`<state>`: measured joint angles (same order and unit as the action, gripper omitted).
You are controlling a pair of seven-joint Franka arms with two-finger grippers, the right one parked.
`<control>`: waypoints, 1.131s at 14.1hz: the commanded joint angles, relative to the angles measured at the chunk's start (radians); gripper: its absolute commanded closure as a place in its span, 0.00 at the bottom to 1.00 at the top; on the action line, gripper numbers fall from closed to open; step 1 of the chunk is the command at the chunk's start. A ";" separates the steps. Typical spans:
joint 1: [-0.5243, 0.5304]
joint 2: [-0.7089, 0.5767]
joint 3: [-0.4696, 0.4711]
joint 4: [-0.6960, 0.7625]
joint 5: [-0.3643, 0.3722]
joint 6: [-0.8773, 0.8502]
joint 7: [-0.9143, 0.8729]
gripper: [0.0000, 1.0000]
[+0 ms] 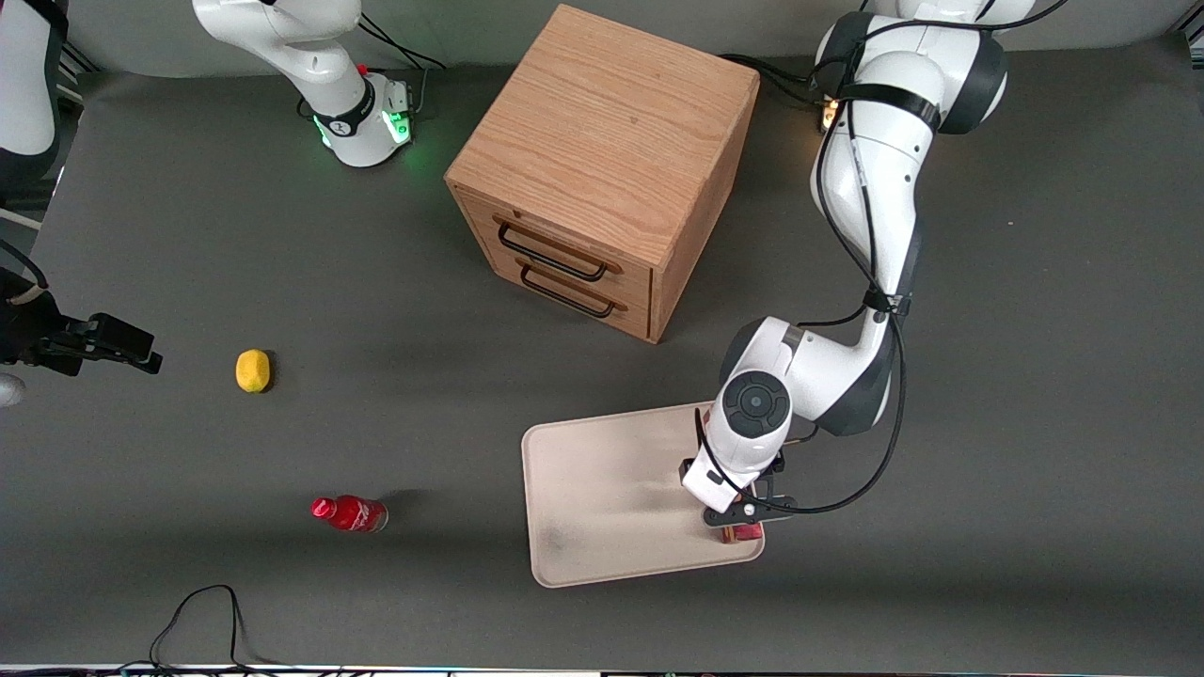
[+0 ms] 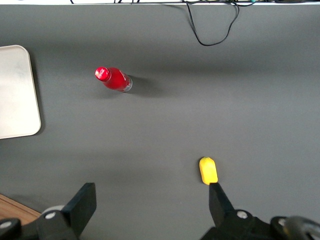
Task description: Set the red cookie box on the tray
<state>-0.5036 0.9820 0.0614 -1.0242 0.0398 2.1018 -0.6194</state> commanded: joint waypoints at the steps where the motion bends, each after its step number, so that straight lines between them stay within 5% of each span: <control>1: 0.014 -0.095 0.005 -0.019 0.014 -0.070 0.000 0.00; 6: 0.149 -0.380 0.000 -0.211 0.017 -0.169 0.033 0.00; 16: 0.490 -0.853 0.003 -0.546 -0.052 -0.375 0.427 0.00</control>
<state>-0.0551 0.2305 0.0763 -1.4417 0.0054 1.7301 -0.2360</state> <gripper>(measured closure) 0.000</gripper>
